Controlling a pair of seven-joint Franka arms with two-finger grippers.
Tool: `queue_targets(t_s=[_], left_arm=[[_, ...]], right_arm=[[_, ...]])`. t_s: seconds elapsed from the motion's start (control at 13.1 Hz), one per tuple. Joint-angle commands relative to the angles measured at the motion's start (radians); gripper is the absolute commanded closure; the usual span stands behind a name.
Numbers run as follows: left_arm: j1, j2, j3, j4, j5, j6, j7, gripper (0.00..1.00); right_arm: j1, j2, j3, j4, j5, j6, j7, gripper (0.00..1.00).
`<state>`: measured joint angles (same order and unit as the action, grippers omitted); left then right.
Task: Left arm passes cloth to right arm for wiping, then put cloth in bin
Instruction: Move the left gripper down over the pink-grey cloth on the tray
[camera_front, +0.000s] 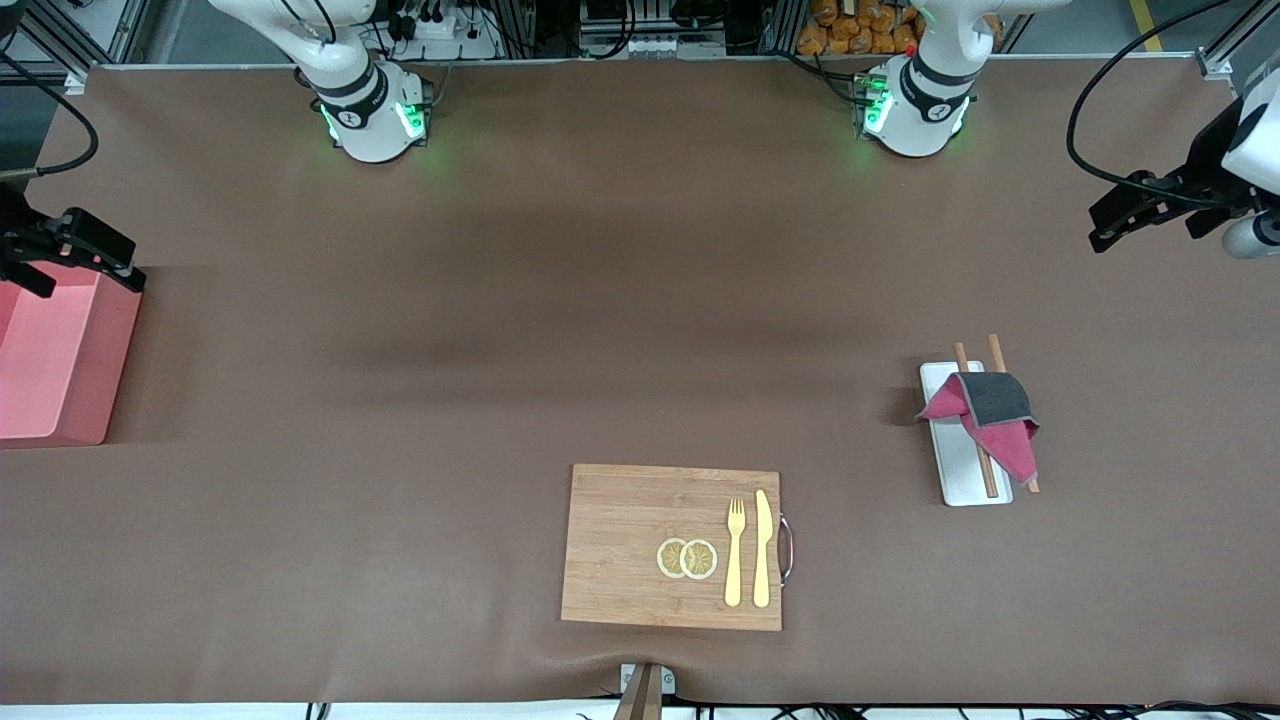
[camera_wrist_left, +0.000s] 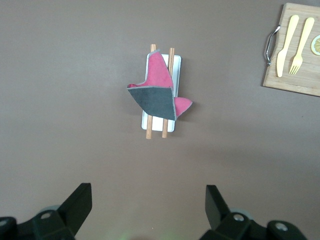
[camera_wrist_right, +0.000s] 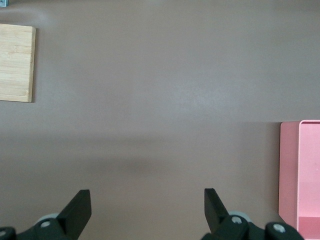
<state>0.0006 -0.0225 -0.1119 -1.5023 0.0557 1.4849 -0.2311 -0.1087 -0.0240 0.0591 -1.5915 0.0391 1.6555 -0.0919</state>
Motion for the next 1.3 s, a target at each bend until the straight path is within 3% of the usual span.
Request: queue_targets(t_s=[0.0,0.31,0.61,0.92,1.22], left_arm=[[-0.010,-0.013,0.009,-0.001,0.013,-0.005,0.001,0.00],[0.002,0.033,0.006,0.031,0.010,-0.005,0.006,0.00],[0.006,0.056,0.003,0.005,-0.008,0.006,0.029,0.00],[0.030,0.050,0.004,-0.206,-0.008,0.268,0.042,0.00],[0.053,0.102,0.008,-0.433,-0.005,0.624,0.042,0.00]], right_arm=[[0.001,-0.007,0.008,0.001,-0.015,-0.009,0.017,0.00],[0.004,-0.004,0.008,0.001,-0.018,-0.008,0.021,0.00],[0.007,-0.002,0.008,-0.005,-0.018,-0.009,0.021,0.00],[0.021,-0.002,0.008,-0.008,-0.019,-0.009,0.035,0.00],[0.021,0.001,0.008,-0.010,-0.019,-0.017,0.035,0.00]])
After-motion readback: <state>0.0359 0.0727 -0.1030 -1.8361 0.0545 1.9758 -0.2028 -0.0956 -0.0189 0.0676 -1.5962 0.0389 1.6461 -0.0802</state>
